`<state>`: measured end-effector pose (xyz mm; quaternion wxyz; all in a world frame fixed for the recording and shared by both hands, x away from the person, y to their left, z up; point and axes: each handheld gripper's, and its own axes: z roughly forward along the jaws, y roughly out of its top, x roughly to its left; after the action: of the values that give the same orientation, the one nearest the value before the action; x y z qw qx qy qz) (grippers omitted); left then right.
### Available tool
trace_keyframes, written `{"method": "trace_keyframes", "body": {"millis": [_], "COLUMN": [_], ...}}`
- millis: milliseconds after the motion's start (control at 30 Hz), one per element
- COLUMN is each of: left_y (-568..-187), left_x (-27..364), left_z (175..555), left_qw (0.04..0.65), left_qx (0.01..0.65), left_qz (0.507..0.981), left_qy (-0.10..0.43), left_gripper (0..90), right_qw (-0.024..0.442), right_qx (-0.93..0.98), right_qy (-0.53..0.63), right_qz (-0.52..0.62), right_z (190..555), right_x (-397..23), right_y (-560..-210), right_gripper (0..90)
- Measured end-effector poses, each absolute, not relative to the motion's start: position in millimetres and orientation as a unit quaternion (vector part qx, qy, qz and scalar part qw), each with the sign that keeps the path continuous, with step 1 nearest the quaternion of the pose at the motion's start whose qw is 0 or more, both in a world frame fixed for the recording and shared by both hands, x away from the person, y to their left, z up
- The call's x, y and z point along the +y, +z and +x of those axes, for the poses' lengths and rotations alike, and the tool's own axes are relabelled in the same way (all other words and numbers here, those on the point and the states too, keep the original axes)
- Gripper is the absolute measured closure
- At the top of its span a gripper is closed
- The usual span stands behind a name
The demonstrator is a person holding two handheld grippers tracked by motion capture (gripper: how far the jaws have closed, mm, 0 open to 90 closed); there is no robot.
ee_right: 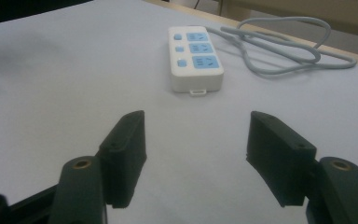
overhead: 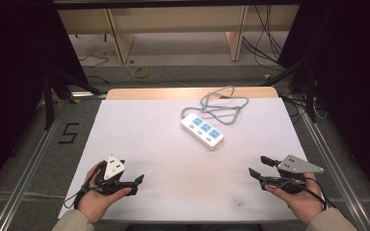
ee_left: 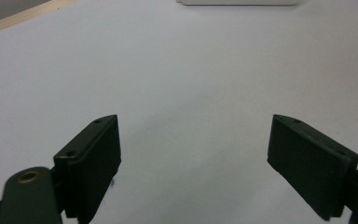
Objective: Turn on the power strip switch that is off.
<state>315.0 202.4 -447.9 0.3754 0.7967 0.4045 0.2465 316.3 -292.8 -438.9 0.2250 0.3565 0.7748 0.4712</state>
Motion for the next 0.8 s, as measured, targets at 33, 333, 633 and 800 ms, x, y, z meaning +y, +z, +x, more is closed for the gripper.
{"method": "trace_keyframes", "body": {"millis": [33, 333, 633, 800], "left_y": [-447.9, -448.2, -448.2, -448.9], "left_x": [202.4, 203.8, 203.7, 204.5], "left_z": [315.0, 314.5, 315.1, 315.7], "left_qw": [0.375, 0.375, 0.377, 0.376], "left_qx": [0.405, 0.408, 0.412, 0.416], "left_qz": [0.797, 0.795, 0.793, 0.791], "left_qy": [0.246, 0.246, 0.243, 0.244], "left_gripper": [17.6, 18.5, 19.2, 19.0], "right_qw": [0.227, 0.236, 0.241, 0.240], "right_qx": [0.774, 0.780, 0.781, 0.788], "right_qy": [0.470, 0.468, 0.460, 0.455], "right_qz": [0.359, 0.343, 0.347, 0.339], "right_z": [316.0, 315.7, 324.5, 332.8], "right_x": [-292.7, -290.4, -286.0, -279.4], "right_y": [-438.4, -436.0, -432.6, -428.4], "right_gripper": [41.2, 64.3, 90.0, 90.0]}}
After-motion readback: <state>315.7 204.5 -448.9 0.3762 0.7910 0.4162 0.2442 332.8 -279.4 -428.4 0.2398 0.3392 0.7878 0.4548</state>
